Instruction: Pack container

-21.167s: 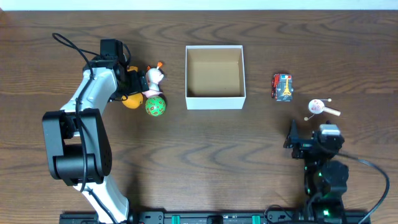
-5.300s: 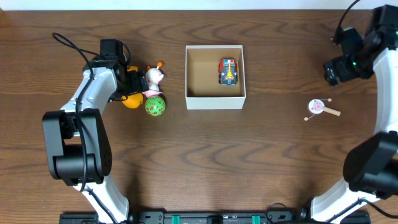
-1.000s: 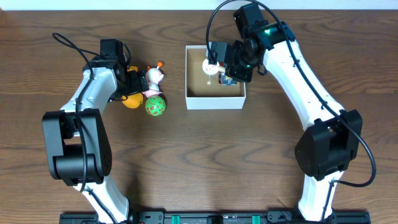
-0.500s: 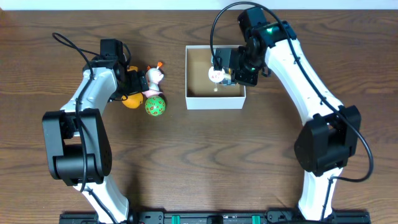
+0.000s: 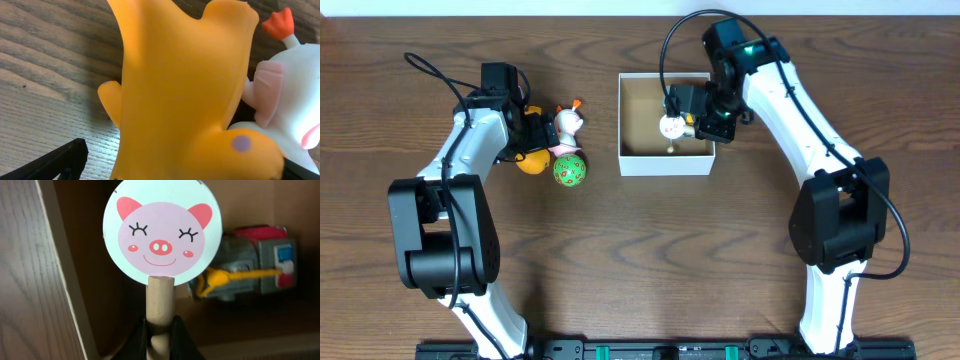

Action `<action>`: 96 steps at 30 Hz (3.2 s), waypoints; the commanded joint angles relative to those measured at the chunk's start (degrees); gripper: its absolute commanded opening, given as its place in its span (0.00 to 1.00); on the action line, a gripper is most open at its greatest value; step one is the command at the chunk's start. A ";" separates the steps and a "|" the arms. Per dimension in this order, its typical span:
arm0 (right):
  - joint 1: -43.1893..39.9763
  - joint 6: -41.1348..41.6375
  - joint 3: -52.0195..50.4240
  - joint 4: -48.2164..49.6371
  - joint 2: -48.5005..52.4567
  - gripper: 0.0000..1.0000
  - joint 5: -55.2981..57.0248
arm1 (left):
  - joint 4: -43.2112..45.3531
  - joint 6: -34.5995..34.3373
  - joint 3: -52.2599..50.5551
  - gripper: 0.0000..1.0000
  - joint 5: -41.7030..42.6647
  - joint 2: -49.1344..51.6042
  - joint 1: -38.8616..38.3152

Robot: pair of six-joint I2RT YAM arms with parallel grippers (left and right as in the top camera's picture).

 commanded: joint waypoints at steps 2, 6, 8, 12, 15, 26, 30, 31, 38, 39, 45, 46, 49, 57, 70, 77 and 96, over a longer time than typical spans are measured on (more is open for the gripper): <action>-0.46 -0.76 -0.22 -0.24 0.11 0.16 -0.35 | -0.13 0.37 0.35 0.98 -0.04 0.57 0.04; -0.46 -0.76 -0.22 -0.24 0.11 0.39 -0.37 | -0.15 0.39 0.35 0.97 -0.04 0.55 0.04; -0.42 -0.76 -0.22 -0.22 0.11 0.42 -0.39 | -0.13 0.39 0.35 0.98 -0.04 0.55 0.04; -0.09 -0.74 -0.17 0.61 0.09 0.51 -0.44 | -0.15 0.39 0.35 0.98 -0.07 0.55 0.04; 0.68 -0.02 0.85 3.13 -0.48 0.51 -0.42 | -0.13 0.39 0.35 0.98 -0.07 0.57 0.04; -2.49 29.14 12.83 17.40 -3.56 0.76 16.65 | -0.13 0.39 0.35 0.98 -0.04 0.55 0.04; -6.58 32.54 13.27 16.55 -3.56 0.79 20.94 | -0.13 0.37 0.35 0.98 -0.07 0.55 0.04; -7.74 33.20 13.25 16.04 -3.56 0.79 20.94 | -0.13 0.39 0.35 0.98 -0.07 0.55 0.04; -18.05 44.63 13.25 12.96 -3.56 0.72 20.92 | -0.13 0.37 0.35 0.98 -0.07 0.55 0.04; -19.67 46.42 13.20 12.50 -3.54 0.70 20.92 | -0.13 0.39 0.35 0.98 -0.07 0.55 0.04; -28.39 50.80 13.03 7.98 -3.54 0.66 20.90 | -0.13 0.39 0.35 0.98 -0.04 0.55 0.04; -29.81 50.80 12.79 7.39 -3.54 0.65 20.87 | -0.15 0.39 0.35 0.98 -0.04 0.55 0.04; -32.85 50.75 11.72 6.56 -3.54 0.69 20.35 | -0.13 0.39 0.35 0.98 -0.04 0.57 0.04; -34.86 50.75 2.73 9.38 -3.52 0.86 11.74 | -0.13 0.39 0.35 0.98 -0.04 0.57 0.04; -33.57 50.75 -12.37 14.86 -3.54 0.99 11.37 | -0.15 0.39 0.35 0.98 -0.07 0.57 0.04; -33.40 50.75 -18.99 18.80 -3.52 0.99 11.34 | -0.15 0.39 0.35 0.98 -0.04 0.57 0.04; -32.70 50.73 -20.37 19.30 -3.52 0.99 11.39 | -0.13 0.39 0.35 0.98 -0.04 0.57 0.04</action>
